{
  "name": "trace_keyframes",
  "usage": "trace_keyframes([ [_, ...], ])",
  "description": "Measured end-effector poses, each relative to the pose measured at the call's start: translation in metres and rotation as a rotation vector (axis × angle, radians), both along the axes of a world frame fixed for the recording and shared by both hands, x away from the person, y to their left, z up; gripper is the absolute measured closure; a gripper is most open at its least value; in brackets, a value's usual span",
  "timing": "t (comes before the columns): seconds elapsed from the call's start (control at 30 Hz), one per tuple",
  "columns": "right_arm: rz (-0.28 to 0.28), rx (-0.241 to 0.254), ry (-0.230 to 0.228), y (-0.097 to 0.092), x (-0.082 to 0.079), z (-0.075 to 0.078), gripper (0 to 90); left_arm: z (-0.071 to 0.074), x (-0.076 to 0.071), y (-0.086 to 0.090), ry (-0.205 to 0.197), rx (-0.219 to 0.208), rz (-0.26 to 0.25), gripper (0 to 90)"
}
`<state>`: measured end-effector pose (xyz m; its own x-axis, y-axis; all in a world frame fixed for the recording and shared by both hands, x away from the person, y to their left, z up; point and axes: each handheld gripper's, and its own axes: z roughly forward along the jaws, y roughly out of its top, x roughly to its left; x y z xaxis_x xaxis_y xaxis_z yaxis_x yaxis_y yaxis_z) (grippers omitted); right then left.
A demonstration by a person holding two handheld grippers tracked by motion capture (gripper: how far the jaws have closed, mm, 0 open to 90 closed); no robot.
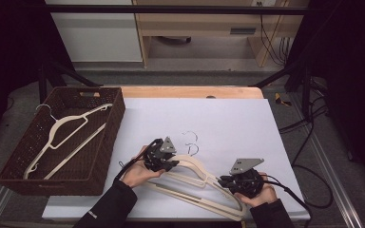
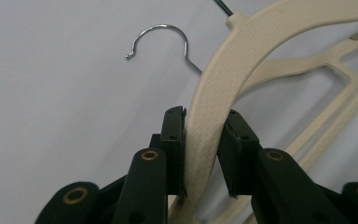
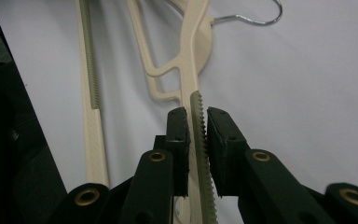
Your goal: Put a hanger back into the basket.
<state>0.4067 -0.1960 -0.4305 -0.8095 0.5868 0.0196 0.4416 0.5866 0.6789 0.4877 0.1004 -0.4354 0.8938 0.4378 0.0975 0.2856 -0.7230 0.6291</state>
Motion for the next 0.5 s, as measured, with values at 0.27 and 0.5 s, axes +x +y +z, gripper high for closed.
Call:
trace_keyframes([
  [0.27,-0.003,0.047,0.017,-0.003,0.002,-0.001,77.8,0.009,-0.016,0.006,-0.057,0.003,-0.014,74.2],
  [0.5,-0.017,0.117,0.0,-0.001,0.005,0.002,57.0,0.015,-0.026,0.01,-0.094,-0.011,-0.007,75.5],
])
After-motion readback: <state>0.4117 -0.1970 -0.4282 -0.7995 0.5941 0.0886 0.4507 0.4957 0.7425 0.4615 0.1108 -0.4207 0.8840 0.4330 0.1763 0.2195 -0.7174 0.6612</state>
